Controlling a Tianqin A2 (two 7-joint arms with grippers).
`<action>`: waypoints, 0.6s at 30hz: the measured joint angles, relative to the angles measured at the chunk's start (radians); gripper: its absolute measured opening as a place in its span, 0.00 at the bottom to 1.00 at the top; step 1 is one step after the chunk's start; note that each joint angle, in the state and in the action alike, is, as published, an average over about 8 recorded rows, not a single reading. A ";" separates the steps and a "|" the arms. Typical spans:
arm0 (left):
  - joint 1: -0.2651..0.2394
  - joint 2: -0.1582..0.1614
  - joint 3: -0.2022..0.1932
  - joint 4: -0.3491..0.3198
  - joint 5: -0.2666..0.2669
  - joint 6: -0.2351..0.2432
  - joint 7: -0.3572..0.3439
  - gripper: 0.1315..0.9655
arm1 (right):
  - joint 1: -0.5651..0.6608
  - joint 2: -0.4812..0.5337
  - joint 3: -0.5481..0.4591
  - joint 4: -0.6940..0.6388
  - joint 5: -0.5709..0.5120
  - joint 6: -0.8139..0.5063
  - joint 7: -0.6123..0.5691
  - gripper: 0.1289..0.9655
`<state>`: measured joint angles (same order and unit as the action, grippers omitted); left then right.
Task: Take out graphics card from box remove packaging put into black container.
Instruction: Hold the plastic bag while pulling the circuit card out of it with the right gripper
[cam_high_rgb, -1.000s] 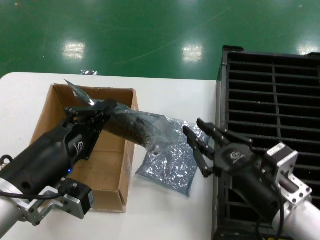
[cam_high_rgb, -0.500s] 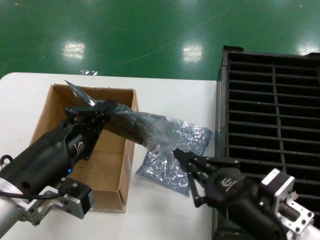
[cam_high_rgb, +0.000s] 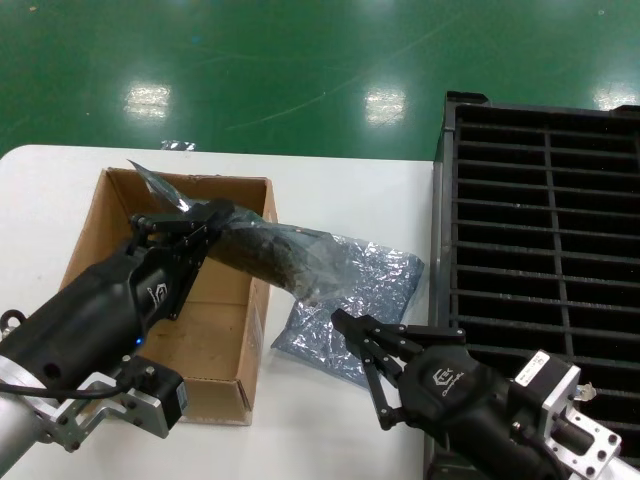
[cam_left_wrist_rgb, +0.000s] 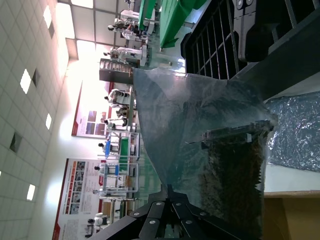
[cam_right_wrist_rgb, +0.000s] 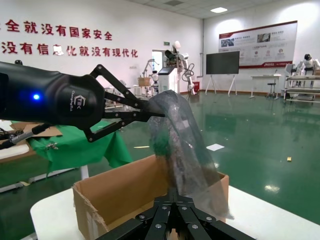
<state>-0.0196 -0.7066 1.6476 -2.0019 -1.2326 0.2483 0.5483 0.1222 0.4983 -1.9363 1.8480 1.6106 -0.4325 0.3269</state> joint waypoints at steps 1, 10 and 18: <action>0.000 0.000 0.000 0.000 0.000 0.000 0.000 0.01 | 0.002 0.000 0.001 -0.002 0.004 -0.001 -0.006 0.01; 0.000 0.000 0.000 0.000 0.000 0.000 0.000 0.01 | 0.039 -0.005 0.010 -0.025 0.039 -0.011 -0.055 0.00; 0.000 0.000 0.000 0.000 0.000 0.000 0.000 0.01 | 0.082 -0.015 0.020 -0.058 0.070 -0.021 -0.098 0.00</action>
<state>-0.0196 -0.7066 1.6476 -2.0019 -1.2326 0.2483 0.5482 0.2043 0.4833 -1.9160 1.7896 1.6801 -0.4540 0.2287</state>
